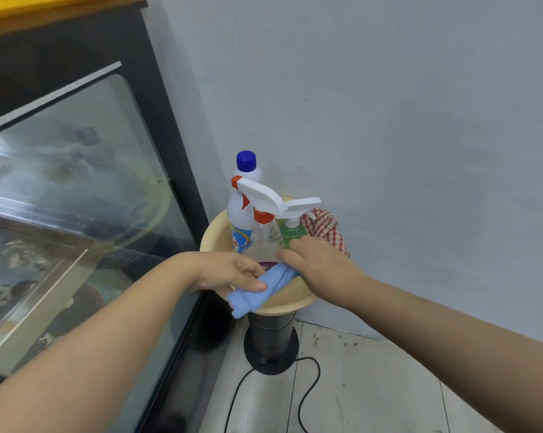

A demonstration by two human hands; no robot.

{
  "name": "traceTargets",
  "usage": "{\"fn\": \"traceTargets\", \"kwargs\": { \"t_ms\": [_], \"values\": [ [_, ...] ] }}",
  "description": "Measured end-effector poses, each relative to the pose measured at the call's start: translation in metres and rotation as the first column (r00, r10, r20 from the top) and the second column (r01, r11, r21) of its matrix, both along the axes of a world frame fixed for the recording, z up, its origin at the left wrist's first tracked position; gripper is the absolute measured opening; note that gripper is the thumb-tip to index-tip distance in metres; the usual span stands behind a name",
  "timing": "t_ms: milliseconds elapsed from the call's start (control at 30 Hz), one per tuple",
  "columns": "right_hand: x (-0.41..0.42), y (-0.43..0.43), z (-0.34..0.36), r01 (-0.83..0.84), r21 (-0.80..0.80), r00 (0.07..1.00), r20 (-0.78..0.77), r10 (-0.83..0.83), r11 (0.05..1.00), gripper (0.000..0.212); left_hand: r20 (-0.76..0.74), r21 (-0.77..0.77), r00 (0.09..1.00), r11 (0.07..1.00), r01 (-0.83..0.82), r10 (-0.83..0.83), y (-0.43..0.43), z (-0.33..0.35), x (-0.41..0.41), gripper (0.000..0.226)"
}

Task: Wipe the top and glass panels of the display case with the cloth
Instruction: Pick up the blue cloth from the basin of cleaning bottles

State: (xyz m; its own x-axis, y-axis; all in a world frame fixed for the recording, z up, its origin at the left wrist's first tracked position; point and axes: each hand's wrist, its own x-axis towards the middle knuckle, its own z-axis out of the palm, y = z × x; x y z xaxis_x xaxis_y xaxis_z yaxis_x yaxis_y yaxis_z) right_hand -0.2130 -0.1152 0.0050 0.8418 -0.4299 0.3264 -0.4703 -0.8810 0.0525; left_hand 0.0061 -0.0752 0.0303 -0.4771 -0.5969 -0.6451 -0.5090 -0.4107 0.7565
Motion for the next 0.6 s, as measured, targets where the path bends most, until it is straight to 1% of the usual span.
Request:
{"fn": "traceTargets", "kwargs": {
  "t_ms": [67, 100, 133, 200, 233, 267, 300, 333, 367, 400, 433, 467, 500, 533, 567, 600],
  "values": [
    [-0.001, -0.001, 0.000, -0.029, -0.111, 0.998, 0.057, 0.036, 0.993, 0.026, -0.012, 0.052, 0.998, 0.997, 0.058, -0.057, -0.004, -0.001, 0.000, 0.048],
    [0.000, -0.001, 0.000, -0.026, -0.125, 0.998, 0.061, 0.034, 0.992, 0.024, 0.010, 0.044, 0.998, 0.998, 0.055, -0.055, -0.004, -0.001, -0.003, 0.049],
    [0.002, 0.001, 0.002, -0.011, -0.116, 0.999, 0.051, 0.017, 0.993, 0.026, 0.014, 0.027, 0.999, 0.999, 0.032, -0.033, -0.004, -0.002, -0.006, 0.051],
    [0.005, 0.002, 0.003, 0.023, -0.055, 0.998, 0.057, -0.020, 0.998, 0.033, -0.058, 0.053, 0.998, 0.998, -0.022, 0.025, -0.003, -0.003, -0.010, 0.053],
    [0.004, 0.002, 0.003, 0.036, -0.020, 0.997, 0.072, -0.034, 0.999, 0.034, -0.110, 0.086, 0.993, 0.996, -0.023, 0.032, -0.001, -0.003, -0.011, 0.049],
    [0.006, 0.003, 0.004, 0.043, 0.010, 0.996, 0.078, -0.044, 0.999, 0.035, -0.154, 0.109, 0.987, 0.994, -0.020, 0.036, 0.002, -0.002, -0.011, 0.041],
    [0.007, 0.003, 0.003, 0.055, 0.038, 0.996, 0.070, -0.057, 0.998, 0.037, -0.167, 0.112, 0.985, 0.993, -0.025, 0.044, 0.005, 0.001, -0.010, 0.031],
    [0.008, 0.003, 0.005, 0.077, 0.059, 0.996, 0.038, -0.079, 0.995, 0.039, -0.147, 0.093, 0.988, 0.995, -0.038, 0.051, 0.007, 0.003, -0.011, 0.022],
    [0.009, 0.003, 0.007, 0.114, 0.052, 0.993, -0.009, -0.114, 0.992, 0.039, -0.083, 0.029, 0.995, 0.999, -0.045, 0.047, 0.009, 0.006, -0.014, 0.017],
    [0.011, 0.003, 0.011, 0.161, 0.029, 0.985, -0.067, -0.158, 0.987, 0.036, 0.040, -0.090, 0.999, 0.996, -0.021, 0.025, 0.010, 0.007, -0.018, 0.014],
    [0.013, 0.004, 0.015, 0.198, 0.028, 0.971, -0.139, -0.192, 0.980, 0.031, 0.209, -0.242, 0.978, 0.969, 0.049, 0.002, 0.011, 0.008, -0.022, 0.013],
    [0.015, 0.004, 0.018, 0.243, 0.053, 0.951, -0.209, -0.228, 0.968, 0.027, 0.371, -0.387, 0.928, 0.911, 0.144, 0.011, 0.012, 0.004, -0.025, 0.014],
    [0.017, 0.005, 0.021, 0.289, 0.125, 0.927, -0.285, -0.245, 0.949, 0.025, 0.478, -0.511, 0.876, 0.832, 0.215, 0.067, 0.014, 0.000, -0.028, 0.015],
    [0.020, 0.004, 0.023, 0.322, 0.203, 0.911, -0.332, -0.245, 0.925, 0.024, 0.526, -0.596, 0.840, 0.762, 0.252, 0.133, 0.017, -0.004, -0.031, 0.016],
    [0.022, 0.002, 0.024, 0.338, 0.275, 0.909, -0.344, -0.236, 0.900, 0.022, 0.528, -0.662, 0.828, 0.703, 0.260, 0.191, 0.021, -0.006, -0.033, 0.015],
    [0.024, 0.000, 0.023, 0.340, 0.344, 0.913, -0.344, -0.220, 0.875, 0.020, 0.532, -0.696, 0.818, 0.664, 0.274, 0.220, 0.025, -0.007, -0.035, 0.010]
  ]
}}
